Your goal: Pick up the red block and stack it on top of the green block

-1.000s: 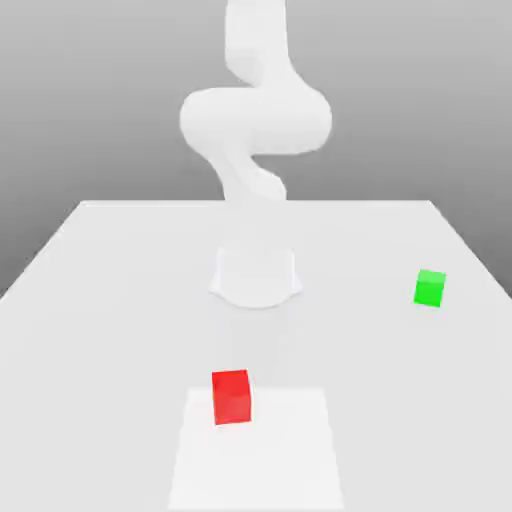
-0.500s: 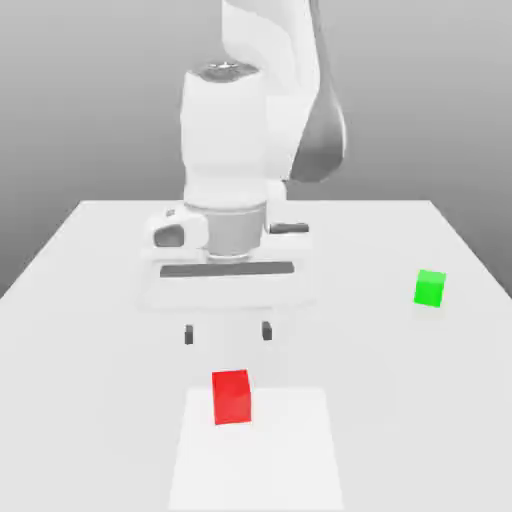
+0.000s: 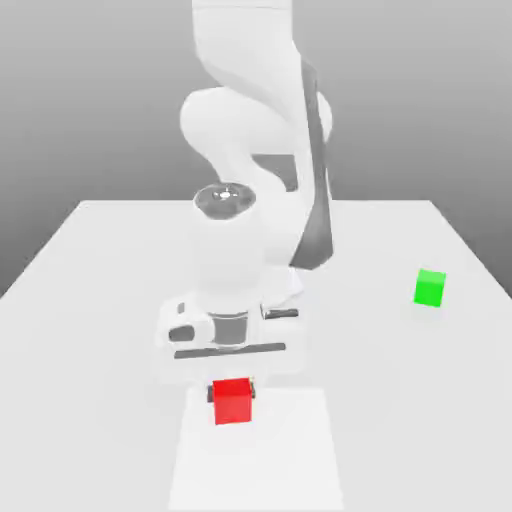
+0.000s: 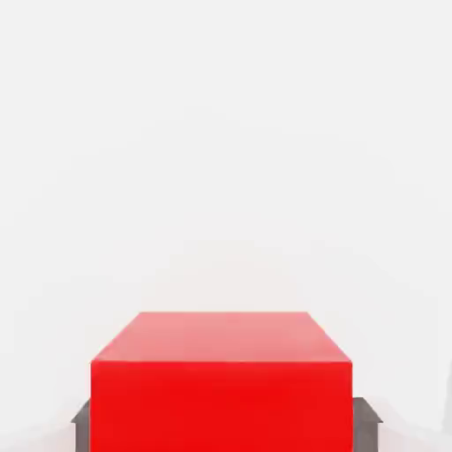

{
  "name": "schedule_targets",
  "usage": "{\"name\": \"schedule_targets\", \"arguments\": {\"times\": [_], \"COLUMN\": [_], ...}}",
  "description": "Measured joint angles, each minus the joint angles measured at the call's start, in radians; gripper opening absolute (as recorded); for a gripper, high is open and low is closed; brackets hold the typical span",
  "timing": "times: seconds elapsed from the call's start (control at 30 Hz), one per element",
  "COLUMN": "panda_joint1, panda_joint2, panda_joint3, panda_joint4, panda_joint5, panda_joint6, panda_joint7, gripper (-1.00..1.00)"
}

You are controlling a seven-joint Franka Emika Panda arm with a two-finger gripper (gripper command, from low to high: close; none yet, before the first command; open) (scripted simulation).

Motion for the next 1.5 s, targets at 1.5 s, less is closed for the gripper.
{"name": "schedule_targets", "arguments": {"times": [1.5], "panda_joint1": [0.915], "panda_joint2": [-0.315], "panda_joint3": [0.702], "panda_joint4": [-0.049], "panda_joint5": [0.136], "panda_joint6": [-0.233], "panda_joint7": [0.006], "gripper": [-1.0]}}
